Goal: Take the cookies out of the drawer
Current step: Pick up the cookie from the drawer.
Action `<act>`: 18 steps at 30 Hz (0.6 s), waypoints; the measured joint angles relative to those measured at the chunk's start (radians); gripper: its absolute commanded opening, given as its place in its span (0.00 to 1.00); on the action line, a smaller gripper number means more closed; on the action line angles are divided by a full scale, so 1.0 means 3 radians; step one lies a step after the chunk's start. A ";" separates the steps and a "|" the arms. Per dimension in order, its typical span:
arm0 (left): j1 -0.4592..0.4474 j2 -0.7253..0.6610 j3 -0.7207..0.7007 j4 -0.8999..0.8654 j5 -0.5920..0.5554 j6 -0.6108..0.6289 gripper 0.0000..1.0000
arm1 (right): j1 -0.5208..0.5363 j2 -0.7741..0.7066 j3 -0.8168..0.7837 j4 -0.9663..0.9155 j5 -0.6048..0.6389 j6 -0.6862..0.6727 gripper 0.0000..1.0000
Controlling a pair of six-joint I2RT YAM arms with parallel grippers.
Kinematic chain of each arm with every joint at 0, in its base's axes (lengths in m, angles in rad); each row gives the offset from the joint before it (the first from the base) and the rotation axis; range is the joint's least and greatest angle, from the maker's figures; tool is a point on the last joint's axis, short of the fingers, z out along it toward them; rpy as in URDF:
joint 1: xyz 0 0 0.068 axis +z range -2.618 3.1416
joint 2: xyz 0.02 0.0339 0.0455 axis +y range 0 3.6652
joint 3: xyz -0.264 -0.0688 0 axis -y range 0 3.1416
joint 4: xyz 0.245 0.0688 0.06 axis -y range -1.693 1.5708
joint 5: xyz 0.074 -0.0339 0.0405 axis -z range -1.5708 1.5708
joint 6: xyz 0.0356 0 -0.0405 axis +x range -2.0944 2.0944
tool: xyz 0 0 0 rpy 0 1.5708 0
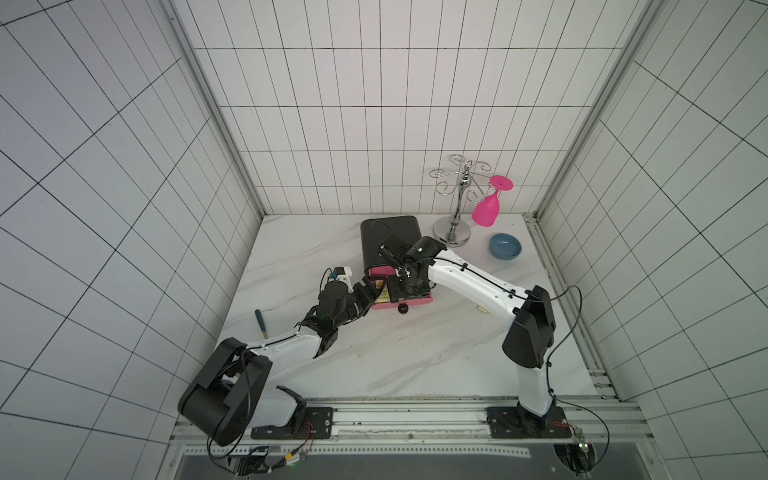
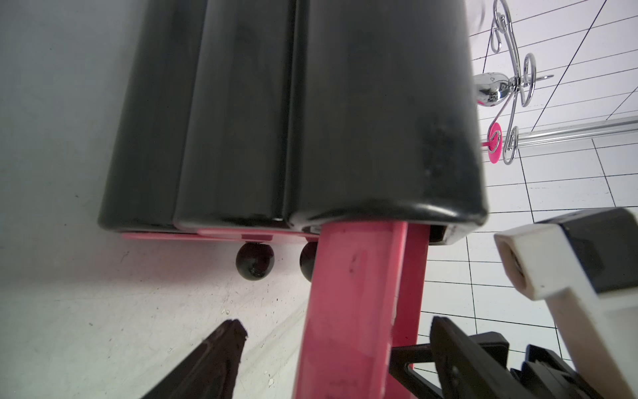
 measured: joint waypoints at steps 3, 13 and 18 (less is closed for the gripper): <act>0.0006 0.0000 0.0000 0.0001 0.0001 -0.0005 0.88 | 0.0000 0.0084 0.0060 -0.0003 0.0009 -0.0004 0.64; 0.0057 0.0000 0.0000 0.0072 0.0017 -0.0008 0.89 | -0.0008 0.0174 0.0178 -0.0022 0.0093 -0.0031 0.46; 0.0071 0.0000 0.0000 0.0071 0.0028 -0.0009 0.89 | -0.0033 0.0170 0.0179 -0.0013 0.0114 -0.0053 0.37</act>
